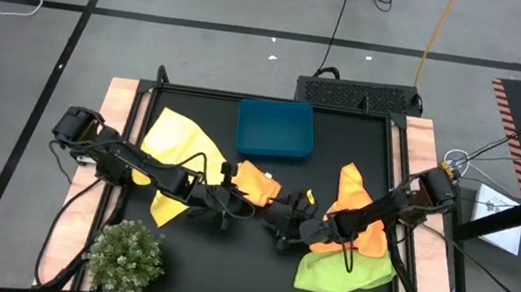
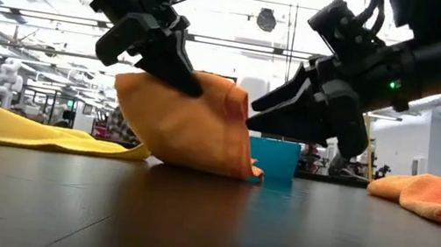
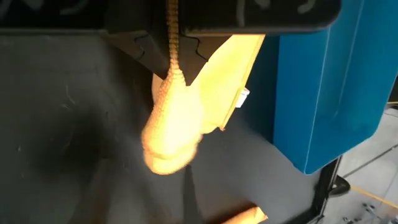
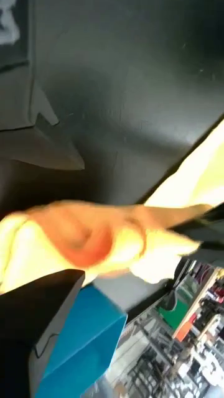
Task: Fold microfiber towels
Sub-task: Put the folded orange microfiber towel into the blue bin
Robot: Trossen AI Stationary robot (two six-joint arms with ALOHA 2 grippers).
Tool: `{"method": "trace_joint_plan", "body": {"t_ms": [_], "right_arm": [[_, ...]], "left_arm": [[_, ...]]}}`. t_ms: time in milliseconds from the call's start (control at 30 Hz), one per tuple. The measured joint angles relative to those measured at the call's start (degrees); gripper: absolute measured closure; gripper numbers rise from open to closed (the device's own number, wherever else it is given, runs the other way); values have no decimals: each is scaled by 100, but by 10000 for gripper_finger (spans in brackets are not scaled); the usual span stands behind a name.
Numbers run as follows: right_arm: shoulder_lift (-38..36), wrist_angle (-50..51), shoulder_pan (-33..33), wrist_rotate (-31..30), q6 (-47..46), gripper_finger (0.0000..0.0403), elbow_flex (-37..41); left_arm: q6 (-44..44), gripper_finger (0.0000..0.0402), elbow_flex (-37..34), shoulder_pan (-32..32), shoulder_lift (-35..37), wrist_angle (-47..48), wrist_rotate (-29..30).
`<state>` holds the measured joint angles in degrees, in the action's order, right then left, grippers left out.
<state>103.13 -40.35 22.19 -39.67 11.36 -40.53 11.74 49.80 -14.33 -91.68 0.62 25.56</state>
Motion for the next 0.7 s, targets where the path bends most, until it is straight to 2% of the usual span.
{"method": "trace_joint_plan", "body": {"t_ms": [167,300,467,700], "right_arm": [[-24,65,-140,-18,-44,134,0],[238,58,-437,500,-452,134,4],[589,-574,-651,975,-376,134,2],[1004,-772,-884,998,-344,137,-1]], "left_arm": [[31,400,0,0,0,-41,-2],[16,400,0,0,0,-108,0],[18,400,0,0,0,-171,-2],[123,400,0,0,0,-382,-30]]}}
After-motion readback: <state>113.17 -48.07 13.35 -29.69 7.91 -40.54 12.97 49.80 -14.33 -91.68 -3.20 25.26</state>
